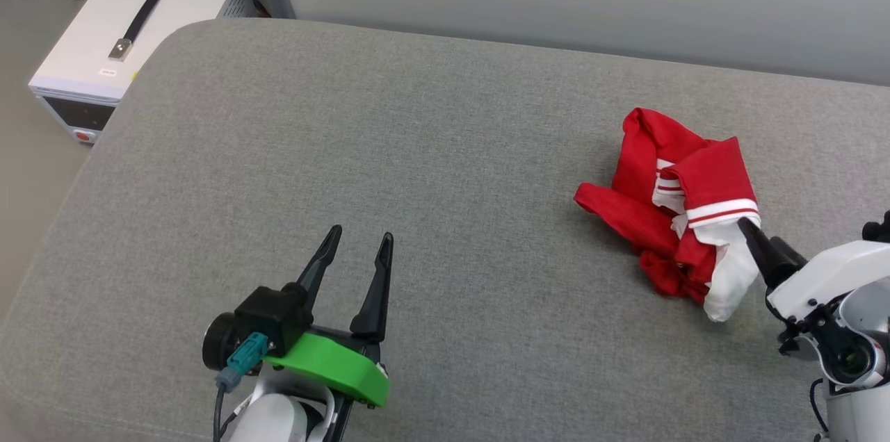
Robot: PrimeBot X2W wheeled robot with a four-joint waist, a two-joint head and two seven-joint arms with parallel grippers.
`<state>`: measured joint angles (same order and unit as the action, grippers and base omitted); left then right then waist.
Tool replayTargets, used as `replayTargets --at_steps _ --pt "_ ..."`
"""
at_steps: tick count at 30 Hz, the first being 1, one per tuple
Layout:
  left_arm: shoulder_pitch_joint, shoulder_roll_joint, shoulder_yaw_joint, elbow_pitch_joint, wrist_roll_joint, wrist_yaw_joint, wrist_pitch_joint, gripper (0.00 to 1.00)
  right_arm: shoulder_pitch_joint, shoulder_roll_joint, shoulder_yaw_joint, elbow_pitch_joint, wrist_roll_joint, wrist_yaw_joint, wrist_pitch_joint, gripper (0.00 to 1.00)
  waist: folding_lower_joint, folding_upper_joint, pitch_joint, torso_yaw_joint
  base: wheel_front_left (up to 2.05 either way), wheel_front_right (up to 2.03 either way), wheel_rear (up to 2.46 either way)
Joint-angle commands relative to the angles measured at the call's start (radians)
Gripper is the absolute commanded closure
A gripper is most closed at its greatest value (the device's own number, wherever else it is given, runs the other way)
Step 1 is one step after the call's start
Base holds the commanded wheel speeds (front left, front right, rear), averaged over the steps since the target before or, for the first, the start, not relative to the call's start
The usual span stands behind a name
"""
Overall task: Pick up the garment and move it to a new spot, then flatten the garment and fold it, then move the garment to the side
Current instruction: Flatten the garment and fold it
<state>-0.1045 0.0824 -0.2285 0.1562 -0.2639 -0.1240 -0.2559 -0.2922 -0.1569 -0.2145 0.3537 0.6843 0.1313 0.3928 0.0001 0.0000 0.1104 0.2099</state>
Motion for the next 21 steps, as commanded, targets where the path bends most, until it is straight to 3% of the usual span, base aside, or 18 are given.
replayTargets --at_steps 1,7,13,21 --pt "0.000 0.000 0.002 0.003 0.003 -0.007 -0.006 0.00 -0.003 -0.004 0.004 -0.038 -0.030 -0.001 -0.011 0.00 -0.0001 0.0000 -0.011 -0.011 0.00 0.00 0.00" --pt "0.004 0.001 0.011 -0.010 0.003 -0.007 -0.006 0.00 0.059 -0.037 0.040 -0.249 -0.130 -0.001 -0.062 0.00 -0.0001 0.0000 -0.036 -0.035 0.00 0.00 0.00" --pt "0.008 -0.002 -0.001 -0.043 -0.006 -0.007 -0.006 0.00 0.171 -0.097 0.123 -0.427 -0.277 -0.001 -0.221 0.00 -0.0001 0.0000 -0.041 -0.057 0.00 0.00 0.00" --pt "0.015 -0.006 -0.032 -0.047 -0.020 -0.007 -0.006 0.00 0.291 -0.066 0.183 -0.456 -0.431 -0.001 -0.474 0.00 -0.0001 0.0000 -0.031 -0.092 0.00 0.00 0.00"
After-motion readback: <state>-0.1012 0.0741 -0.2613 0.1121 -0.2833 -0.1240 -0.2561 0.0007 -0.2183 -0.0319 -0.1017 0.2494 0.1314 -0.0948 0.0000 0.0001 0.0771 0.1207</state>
